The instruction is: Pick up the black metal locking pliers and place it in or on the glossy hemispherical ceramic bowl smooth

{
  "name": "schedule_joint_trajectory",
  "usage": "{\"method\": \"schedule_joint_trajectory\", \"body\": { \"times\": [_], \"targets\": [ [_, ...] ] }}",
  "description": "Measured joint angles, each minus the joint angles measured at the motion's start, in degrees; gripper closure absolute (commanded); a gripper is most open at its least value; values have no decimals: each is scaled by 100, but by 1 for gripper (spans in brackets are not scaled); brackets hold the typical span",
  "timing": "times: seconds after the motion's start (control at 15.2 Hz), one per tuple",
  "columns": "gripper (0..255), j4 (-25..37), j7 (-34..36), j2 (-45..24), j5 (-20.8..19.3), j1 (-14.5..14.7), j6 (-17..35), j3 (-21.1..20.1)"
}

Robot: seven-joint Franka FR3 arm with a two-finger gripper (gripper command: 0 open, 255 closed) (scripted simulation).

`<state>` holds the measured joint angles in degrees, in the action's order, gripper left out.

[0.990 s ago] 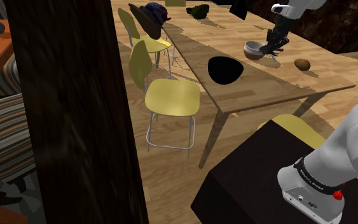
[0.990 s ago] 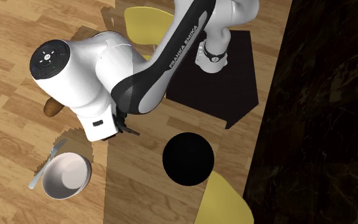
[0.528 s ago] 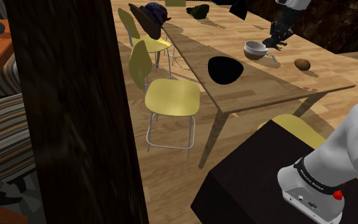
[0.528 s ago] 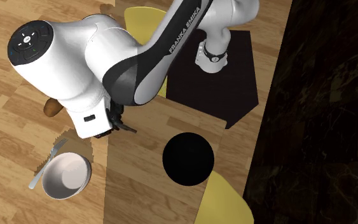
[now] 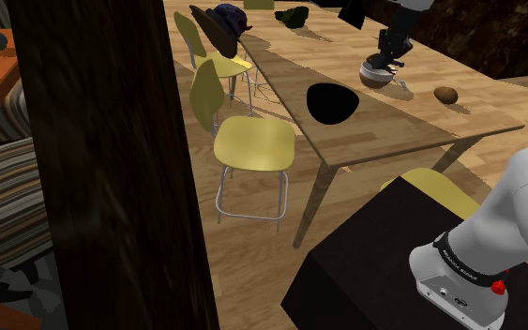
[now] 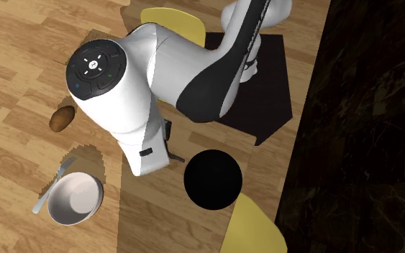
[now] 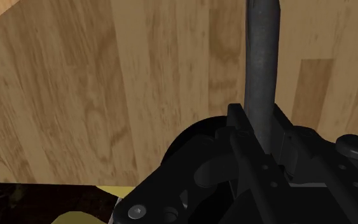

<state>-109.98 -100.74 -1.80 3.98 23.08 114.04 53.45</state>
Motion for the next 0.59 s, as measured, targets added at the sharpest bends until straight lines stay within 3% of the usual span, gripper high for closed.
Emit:
{"method": "schedule_joint_trajectory", "body": {
  "times": [0.59],
  "targets": [
    [255,-166,1421,272,-319,667,43,-631]
  ]
}}
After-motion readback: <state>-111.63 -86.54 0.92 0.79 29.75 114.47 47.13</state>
